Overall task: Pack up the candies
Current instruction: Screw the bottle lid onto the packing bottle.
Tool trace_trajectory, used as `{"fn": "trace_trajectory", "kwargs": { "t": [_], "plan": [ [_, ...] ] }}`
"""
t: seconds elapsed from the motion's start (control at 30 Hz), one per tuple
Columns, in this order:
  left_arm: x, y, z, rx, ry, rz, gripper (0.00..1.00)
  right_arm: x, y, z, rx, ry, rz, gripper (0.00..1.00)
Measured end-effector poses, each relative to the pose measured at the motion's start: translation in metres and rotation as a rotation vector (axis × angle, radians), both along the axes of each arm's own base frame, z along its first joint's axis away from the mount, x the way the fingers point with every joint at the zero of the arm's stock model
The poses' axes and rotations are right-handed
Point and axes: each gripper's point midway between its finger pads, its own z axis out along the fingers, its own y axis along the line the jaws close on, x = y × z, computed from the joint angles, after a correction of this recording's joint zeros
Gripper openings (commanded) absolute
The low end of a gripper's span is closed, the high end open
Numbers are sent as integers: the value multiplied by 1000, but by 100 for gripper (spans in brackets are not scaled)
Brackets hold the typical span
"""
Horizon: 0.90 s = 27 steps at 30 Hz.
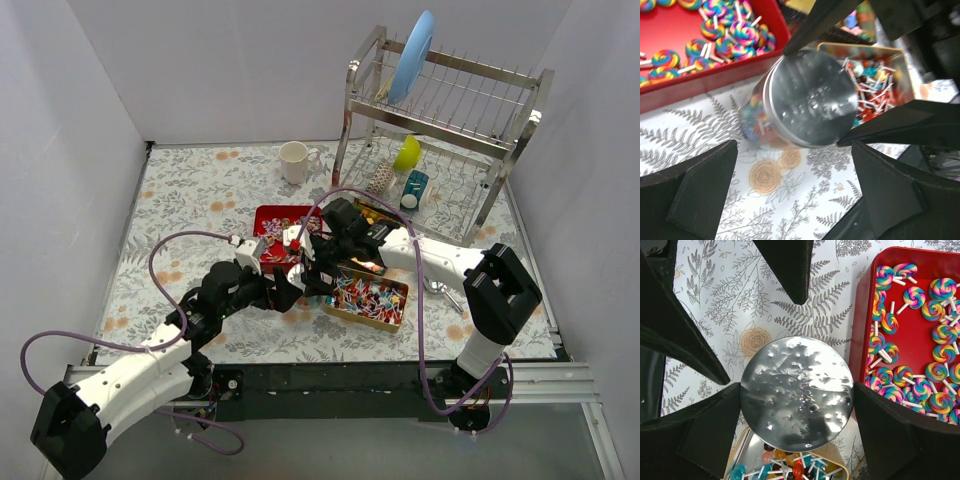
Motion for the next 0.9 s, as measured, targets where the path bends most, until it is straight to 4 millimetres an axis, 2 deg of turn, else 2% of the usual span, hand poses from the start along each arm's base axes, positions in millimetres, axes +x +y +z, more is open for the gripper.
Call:
{"fn": "trace_trajectory", "kwargs": {
  "t": [0.13,0.23,0.3,0.33,0.4,0.53,0.6,0.7,0.9],
  "plan": [
    [-2,9,-10,68,-4,18,98,2,-2,0,-6,-1,-8,61],
    [-6,10,9,65,-110,-30,98,7,-5,0,-8,-1,-21,61],
    [-10,4,26,39,-189,-83,98,11,-7,0,-9,-1,-31,61],
    [-12,0,27,38,-204,-108,98,13,-8,0,-9,-1,-35,61],
    [-15,-7,19,61,-196,-157,98,15,-10,0,-12,1,-41,61],
    [-34,-25,-15,149,-117,-268,98,19,-12,0,-25,3,-45,61],
    [-39,-30,-22,170,-104,-286,98,22,-13,1,-30,6,-49,61],
    [-33,-32,-26,176,-97,-251,98,28,-14,0,-32,9,-60,61],
    [-4,-35,-19,157,-187,-136,98,32,-16,0,-29,11,-70,61]
  ]
}}
